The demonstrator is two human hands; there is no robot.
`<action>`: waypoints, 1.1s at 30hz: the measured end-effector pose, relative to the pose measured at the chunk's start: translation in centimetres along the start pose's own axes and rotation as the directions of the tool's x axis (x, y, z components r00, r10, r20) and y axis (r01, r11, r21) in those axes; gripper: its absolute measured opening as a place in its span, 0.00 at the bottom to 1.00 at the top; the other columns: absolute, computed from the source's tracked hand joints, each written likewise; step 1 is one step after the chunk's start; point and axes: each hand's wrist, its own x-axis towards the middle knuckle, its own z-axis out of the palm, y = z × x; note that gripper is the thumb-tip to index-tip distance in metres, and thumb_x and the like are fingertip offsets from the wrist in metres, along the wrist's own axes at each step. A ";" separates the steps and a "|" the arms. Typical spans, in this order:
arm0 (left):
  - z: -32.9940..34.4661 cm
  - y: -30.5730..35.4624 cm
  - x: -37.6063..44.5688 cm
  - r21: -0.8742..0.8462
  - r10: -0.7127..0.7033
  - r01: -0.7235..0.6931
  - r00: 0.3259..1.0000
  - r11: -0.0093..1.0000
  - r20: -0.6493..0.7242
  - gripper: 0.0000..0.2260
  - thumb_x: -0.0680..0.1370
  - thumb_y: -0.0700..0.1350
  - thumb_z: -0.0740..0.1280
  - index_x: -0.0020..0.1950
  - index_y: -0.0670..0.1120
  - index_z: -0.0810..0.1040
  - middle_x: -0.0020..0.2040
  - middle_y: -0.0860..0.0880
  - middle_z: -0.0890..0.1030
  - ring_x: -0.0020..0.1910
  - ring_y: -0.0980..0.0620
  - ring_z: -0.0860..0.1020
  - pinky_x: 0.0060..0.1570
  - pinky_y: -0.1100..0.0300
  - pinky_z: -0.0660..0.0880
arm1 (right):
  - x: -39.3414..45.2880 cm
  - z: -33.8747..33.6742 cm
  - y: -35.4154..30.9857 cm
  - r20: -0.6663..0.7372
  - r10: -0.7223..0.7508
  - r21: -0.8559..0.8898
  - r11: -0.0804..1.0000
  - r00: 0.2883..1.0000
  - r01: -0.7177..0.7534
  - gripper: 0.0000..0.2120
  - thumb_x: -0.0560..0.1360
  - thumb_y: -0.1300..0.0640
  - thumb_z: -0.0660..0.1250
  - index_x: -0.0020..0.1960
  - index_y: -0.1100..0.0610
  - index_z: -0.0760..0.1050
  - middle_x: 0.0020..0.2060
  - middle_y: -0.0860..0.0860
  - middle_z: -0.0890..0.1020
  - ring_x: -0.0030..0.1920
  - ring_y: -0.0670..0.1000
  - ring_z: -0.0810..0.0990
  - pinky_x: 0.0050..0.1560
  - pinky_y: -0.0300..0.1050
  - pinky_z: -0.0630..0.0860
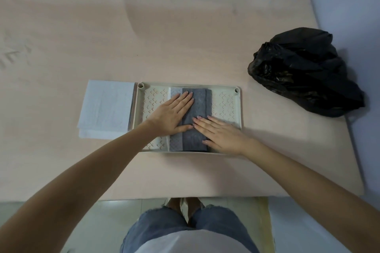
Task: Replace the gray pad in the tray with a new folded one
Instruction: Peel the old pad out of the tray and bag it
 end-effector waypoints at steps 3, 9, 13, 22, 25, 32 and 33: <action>-0.8 0.1 -1.6 0.001 0.051 -0.051 0.999 0.999 -0.014 0.41 0.75 0.68 0.33 0.76 0.38 0.45 0.77 0.41 0.47 0.77 0.46 0.46 0.75 0.52 0.45 | 0.1 0.0 0.0 0.016 -0.005 -0.020 1.000 1.000 0.006 0.29 0.79 0.45 0.47 0.73 0.61 0.62 0.72 0.57 0.66 0.72 0.52 0.64 0.71 0.56 0.58; 0.4 1.8 -3.3 0.075 0.060 -0.065 0.996 0.995 0.073 0.42 0.73 0.69 0.34 0.75 0.39 0.38 0.77 0.41 0.42 0.76 0.45 0.41 0.75 0.51 0.41 | -0.3 -0.2 0.1 -0.027 -0.037 0.024 0.999 0.999 0.038 0.28 0.80 0.45 0.45 0.75 0.59 0.57 0.74 0.54 0.59 0.74 0.52 0.57 0.75 0.50 0.48; 0.6 2.2 -3.1 0.150 0.022 -0.040 0.992 0.988 0.121 0.41 0.71 0.69 0.33 0.73 0.39 0.32 0.77 0.42 0.37 0.76 0.45 0.37 0.75 0.51 0.37 | -2.3 -0.5 -0.3 -0.018 -0.148 0.093 0.984 0.989 0.149 0.28 0.81 0.44 0.37 0.76 0.56 0.55 0.75 0.50 0.55 0.76 0.49 0.50 0.75 0.49 0.44; 0.6 2.3 -3.2 0.188 0.002 -0.037 0.983 0.981 0.185 0.42 0.69 0.68 0.29 0.73 0.39 0.32 0.77 0.41 0.39 0.76 0.45 0.38 0.75 0.51 0.37 | -3.4 0.0 -0.8 0.025 -0.191 0.197 0.963 0.981 0.182 0.30 0.80 0.43 0.33 0.75 0.53 0.57 0.74 0.46 0.57 0.76 0.47 0.50 0.76 0.48 0.45; -0.5 2.5 -3.4 0.073 0.007 -0.019 0.989 0.997 0.151 0.42 0.71 0.68 0.29 0.75 0.39 0.40 0.78 0.42 0.45 0.77 0.46 0.43 0.75 0.51 0.41 | -3.0 -1.1 -1.2 -0.171 -0.002 0.410 0.909 0.985 0.073 0.22 0.81 0.47 0.49 0.68 0.54 0.72 0.71 0.48 0.68 0.71 0.49 0.66 0.69 0.47 0.60; -3.0 -0.3 -2.2 -0.637 -0.661 0.585 0.735 0.501 0.155 0.21 0.76 0.50 0.67 0.65 0.43 0.70 0.61 0.45 0.75 0.54 0.47 0.77 0.52 0.53 0.76 | 2.0 -4.4 0.5 0.194 0.753 0.892 0.132 0.629 -0.433 0.25 0.72 0.49 0.71 0.63 0.59 0.69 0.55 0.52 0.76 0.49 0.50 0.79 0.48 0.50 0.80; -3.0 -0.7 -1.8 -0.657 -0.666 0.625 0.705 0.423 0.242 0.21 0.75 0.50 0.68 0.65 0.43 0.70 0.60 0.46 0.76 0.52 0.47 0.78 0.50 0.53 0.77 | 2.7 -4.9 0.6 0.306 0.732 0.888 0.012 0.608 -0.461 0.28 0.71 0.48 0.72 0.65 0.59 0.67 0.53 0.52 0.77 0.46 0.50 0.80 0.45 0.49 0.81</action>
